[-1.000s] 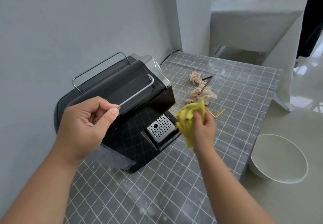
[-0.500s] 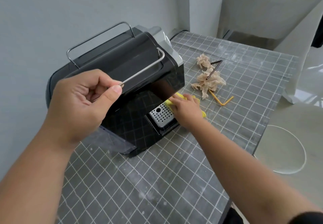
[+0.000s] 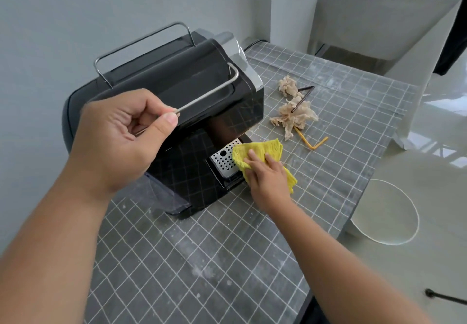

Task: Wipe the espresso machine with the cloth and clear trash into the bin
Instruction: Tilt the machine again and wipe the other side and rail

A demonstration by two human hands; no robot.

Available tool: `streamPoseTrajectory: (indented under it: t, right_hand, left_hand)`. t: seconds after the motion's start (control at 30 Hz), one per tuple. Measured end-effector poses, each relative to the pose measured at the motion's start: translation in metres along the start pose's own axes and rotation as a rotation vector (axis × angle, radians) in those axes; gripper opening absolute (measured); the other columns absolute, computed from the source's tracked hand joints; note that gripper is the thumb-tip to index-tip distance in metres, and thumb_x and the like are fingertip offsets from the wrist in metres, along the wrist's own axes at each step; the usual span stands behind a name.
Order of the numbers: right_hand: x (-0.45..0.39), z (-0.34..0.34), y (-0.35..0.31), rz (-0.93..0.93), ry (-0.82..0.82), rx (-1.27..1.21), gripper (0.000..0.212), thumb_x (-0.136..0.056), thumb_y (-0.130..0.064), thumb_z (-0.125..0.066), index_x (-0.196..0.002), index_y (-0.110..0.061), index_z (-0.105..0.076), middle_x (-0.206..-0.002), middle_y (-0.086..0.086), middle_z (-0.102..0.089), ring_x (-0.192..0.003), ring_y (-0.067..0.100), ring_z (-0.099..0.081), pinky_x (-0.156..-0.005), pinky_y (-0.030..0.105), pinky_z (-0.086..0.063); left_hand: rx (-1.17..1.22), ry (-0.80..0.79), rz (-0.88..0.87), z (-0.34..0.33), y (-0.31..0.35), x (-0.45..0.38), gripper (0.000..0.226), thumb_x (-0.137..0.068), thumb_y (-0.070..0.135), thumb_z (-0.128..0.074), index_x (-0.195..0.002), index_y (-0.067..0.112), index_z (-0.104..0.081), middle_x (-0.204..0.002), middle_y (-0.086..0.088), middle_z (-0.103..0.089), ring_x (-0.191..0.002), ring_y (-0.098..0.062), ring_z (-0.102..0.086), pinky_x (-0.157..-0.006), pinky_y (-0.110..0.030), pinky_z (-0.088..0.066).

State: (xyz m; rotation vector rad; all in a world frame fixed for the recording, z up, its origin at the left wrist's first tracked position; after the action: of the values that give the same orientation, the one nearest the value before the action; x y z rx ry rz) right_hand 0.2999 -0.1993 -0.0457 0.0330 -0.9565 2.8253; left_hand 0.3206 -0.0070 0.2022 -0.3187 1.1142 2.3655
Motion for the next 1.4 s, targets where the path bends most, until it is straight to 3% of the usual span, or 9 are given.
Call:
streamPoseTrajectory:
  t: [0.2, 0.27, 0.33, 0.43, 0.5, 0.7, 0.87, 1.1, 1.4]
  right_hand:
    - [0.029, -0.006, -0.027, 0.109, -0.111, -0.111, 0.041, -0.101, -0.040, -0.032, -0.137, -0.032, -0.049, -0.135, -0.010, -0.054, -0.147, 0.012, -0.014, -0.115, 0.042, 0.020]
    - [0.036, 0.005, -0.030, -0.006, -0.224, -0.416, 0.028, -0.101, -0.038, -0.038, -0.114, -0.031, -0.062, -0.116, -0.011, -0.057, -0.131, 0.013, -0.039, -0.119, 0.047, -0.008]
    - [0.048, 0.034, -0.030, -0.255, -0.187, -0.800, 0.021, -0.100, -0.036, -0.044, -0.099, -0.026, -0.063, -0.101, -0.003, -0.062, -0.100, 0.020, -0.058, -0.095, 0.051, -0.046]
    - [0.064, 0.098, -0.030, -0.467, 0.086, -1.165, 0.022, -0.100, -0.030, -0.046, -0.104, -0.019, -0.065, -0.104, 0.006, -0.065, -0.097, 0.029, -0.061, -0.086, 0.053, -0.052]
    - [0.063, 0.154, -0.046, -0.313, 0.280, -1.192, 0.023, -0.100, -0.027, -0.044, -0.097, -0.020, -0.066, -0.097, 0.003, -0.064, -0.093, 0.027, -0.061, -0.084, 0.047, -0.051]
    - [0.001, 0.264, -0.151, 0.406, 0.204, -0.469, 0.018, -0.091, -0.018, -0.062, -0.096, -0.035, -0.067, -0.076, -0.011, -0.066, -0.068, -0.004, -0.057, -0.065, 0.012, -0.048]
    - [-0.058, 0.225, -0.197, 0.514, -0.212, 0.335, 0.028, -0.084, -0.028, -0.066, -0.110, -0.034, -0.070, -0.104, -0.006, -0.063, -0.106, 0.019, -0.053, -0.094, 0.034, -0.044]
    - [-0.040, 0.164, -0.272, 0.718, -0.369, 0.326, 0.025, -0.083, -0.031, -0.067, -0.108, -0.028, -0.072, -0.096, -0.007, -0.068, -0.085, 0.012, -0.057, -0.074, 0.027, -0.043]
    - [-0.062, 0.220, -0.221, 0.490, -0.293, 0.397, 0.024, -0.081, -0.025, -0.069, -0.103, -0.031, -0.074, -0.088, -0.005, -0.069, -0.080, 0.013, -0.061, -0.071, 0.025, -0.047]
  left_hand:
    - [0.019, -0.005, 0.044, 0.001, -0.001, -0.001, 0.011, -0.085, 0.020, -0.064, -0.078, 0.014, -0.069, -0.057, -0.017, -0.054, -0.049, -0.013, -0.040, -0.049, -0.021, -0.036]
    - [0.017, -0.014, 0.050, 0.002, 0.000, -0.002, 0.012, -0.084, 0.021, -0.064, -0.077, 0.013, -0.069, -0.056, -0.021, -0.052, -0.048, -0.014, -0.038, -0.050, -0.021, -0.035]
    - [0.011, -0.016, 0.054, 0.002, 0.000, -0.003, 0.012, -0.083, 0.022, -0.064, -0.076, 0.015, -0.069, -0.056, -0.020, -0.052, -0.048, -0.018, -0.040, -0.050, -0.021, -0.036]
    - [-0.045, 0.027, 0.020, 0.005, 0.002, -0.001, 0.012, -0.083, 0.025, -0.063, -0.074, 0.018, -0.068, -0.055, -0.008, -0.055, -0.051, -0.009, -0.044, -0.055, -0.020, -0.038]
    - [-0.180, 0.068, -0.057, 0.004, 0.008, 0.001, 0.012, -0.083, 0.025, -0.062, -0.074, 0.019, -0.067, -0.057, 0.002, -0.056, -0.059, -0.009, -0.047, -0.061, -0.025, -0.041]
    - [-0.399, 0.348, -0.097, 0.001, 0.014, 0.022, 0.016, -0.088, 0.028, -0.061, -0.086, 0.018, -0.073, -0.086, 0.006, -0.056, -0.082, -0.015, -0.050, -0.076, -0.035, -0.040]
    - [-0.376, 0.605, 0.263, 0.033, -0.011, 0.023, 0.021, -0.091, 0.024, -0.055, -0.109, 0.016, -0.064, -0.114, -0.002, -0.054, -0.105, -0.021, -0.051, -0.089, -0.030, -0.034]
    - [-0.061, 0.627, 0.519, 0.034, -0.041, 0.025, 0.031, -0.100, 0.022, -0.037, -0.126, 0.016, -0.053, -0.131, 0.000, -0.054, -0.123, -0.018, -0.047, -0.104, -0.038, -0.038]
    - [-0.165, 0.372, 0.630, 0.030, -0.055, 0.022, 0.047, -0.103, 0.015, -0.025, -0.149, 0.013, -0.031, -0.160, 0.001, -0.017, -0.147, -0.018, -0.013, -0.120, -0.036, -0.014]
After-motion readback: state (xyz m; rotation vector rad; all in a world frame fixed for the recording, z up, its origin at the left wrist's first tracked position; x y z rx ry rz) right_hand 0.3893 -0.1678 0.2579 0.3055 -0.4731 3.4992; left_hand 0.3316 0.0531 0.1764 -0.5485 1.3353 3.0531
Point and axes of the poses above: each hand's wrist, its own x-axis away from the middle knuckle, its own z-axis out of the back of the hand, y = z × x, the point moved 4 cm from there along -x, towards the middle knuckle
